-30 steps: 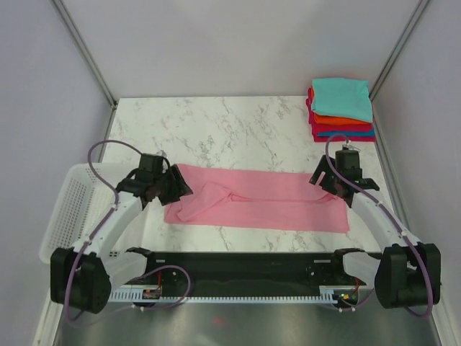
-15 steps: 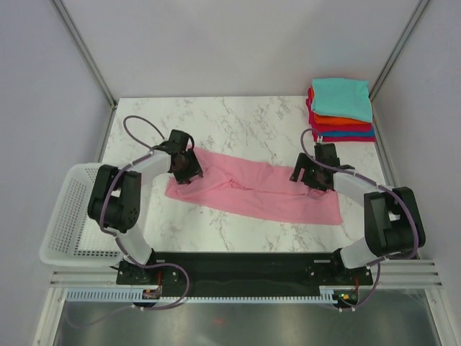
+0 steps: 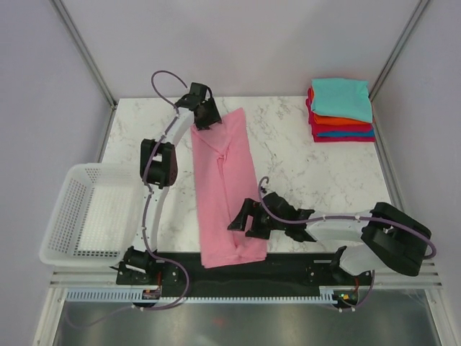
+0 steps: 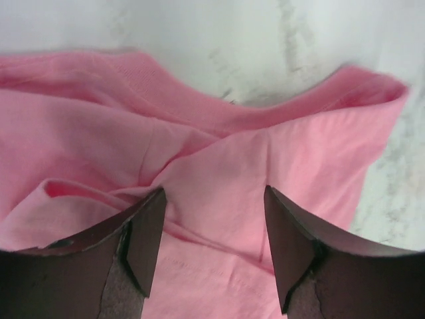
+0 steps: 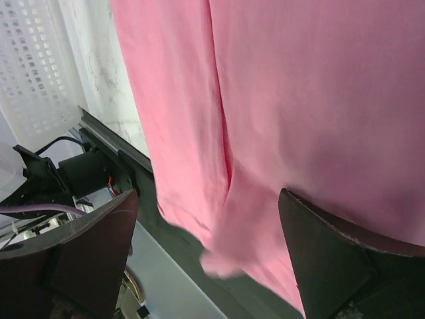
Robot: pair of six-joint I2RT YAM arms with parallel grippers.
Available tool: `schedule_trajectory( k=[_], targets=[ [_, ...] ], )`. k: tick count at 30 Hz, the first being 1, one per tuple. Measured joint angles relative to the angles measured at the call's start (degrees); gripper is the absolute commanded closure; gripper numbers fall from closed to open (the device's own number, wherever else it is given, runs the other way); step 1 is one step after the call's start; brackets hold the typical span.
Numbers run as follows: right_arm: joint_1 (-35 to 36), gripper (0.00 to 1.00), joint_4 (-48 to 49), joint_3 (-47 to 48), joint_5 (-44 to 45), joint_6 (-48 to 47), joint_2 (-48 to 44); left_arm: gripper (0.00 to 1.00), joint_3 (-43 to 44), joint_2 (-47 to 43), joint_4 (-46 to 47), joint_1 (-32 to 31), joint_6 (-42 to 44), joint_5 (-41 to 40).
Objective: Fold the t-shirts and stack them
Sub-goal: Fold the tshirt
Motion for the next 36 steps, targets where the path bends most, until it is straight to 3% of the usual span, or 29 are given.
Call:
schedule_trajectory(
  k=[1, 3, 5, 10, 15, 18, 21, 23, 28, 32, 36],
  targets=[
    [1.60, 0.05, -2.12, 2.49, 0.31, 0.63, 1.33, 0.27, 4.44, 2.71, -0.04, -0.26, 0.63, 1.66],
    [3.78, 0.04, -6.97, 8.09, 1.31, 0.09, 2.89, 0.09, 10.84, 6.12, 0.72, -1.05, 2.16, 6.29],
    [5.60, 0.02, -12.63, 15.61, 2.40, -1.95, 3.65, 0.02, 11.30, 6.43, 2.01, -2.10, 3.69, 9.60],
    [7.45, 0.02, -22.64, 32.20, 7.06, -10.47, 3.74, 0.00, 5.77, -0.61, 4.74, -5.79, 6.86, 13.44],
    [4.28, 0.02, -30.16, 39.43, 12.98, -18.27, 4.09, 0.00, -1.29, -17.68, 4.11, -5.95, 7.91, 12.90],
    [0.28, 0.02, -33.05, 42.12, 14.32, -22.23, 6.93, 0.00, -9.75, -34.01, 4.72, -2.60, 7.96, 11.34],
    [-4.15, 0.02, -34.34, 46.38, 13.00, -25.68, 12.98, 0.00, -23.58, -52.48, 6.16, 0.94, 8.59, 7.96],
    [-7.21, 0.02, -33.62, 49.16, 9.33, -27.10, 17.77, 0.01, -35.45, -65.57, 6.64, 1.70, 8.92, 5.22],
    [-12.52, 0.04, -29.83, 58.01, -0.74, -27.98, 32.20, 0.04, -62.49, -88.87, 6.43, -0.17, 8.13, 4.57],
    [-15.43, 0.08, -26.88, 65.77, -7.63, -27.89, 44.37, 0.05, -79.84, -98.75, 3.08, -0.17, 6.93, 7.89],
    [-18.14, 0.08, -23.71, 71.91, -13.57, -26.64, 52.57, 0.05, -88.08, -105.15, -0.94, -0.17, 6.93, 11.98]
  ],
)
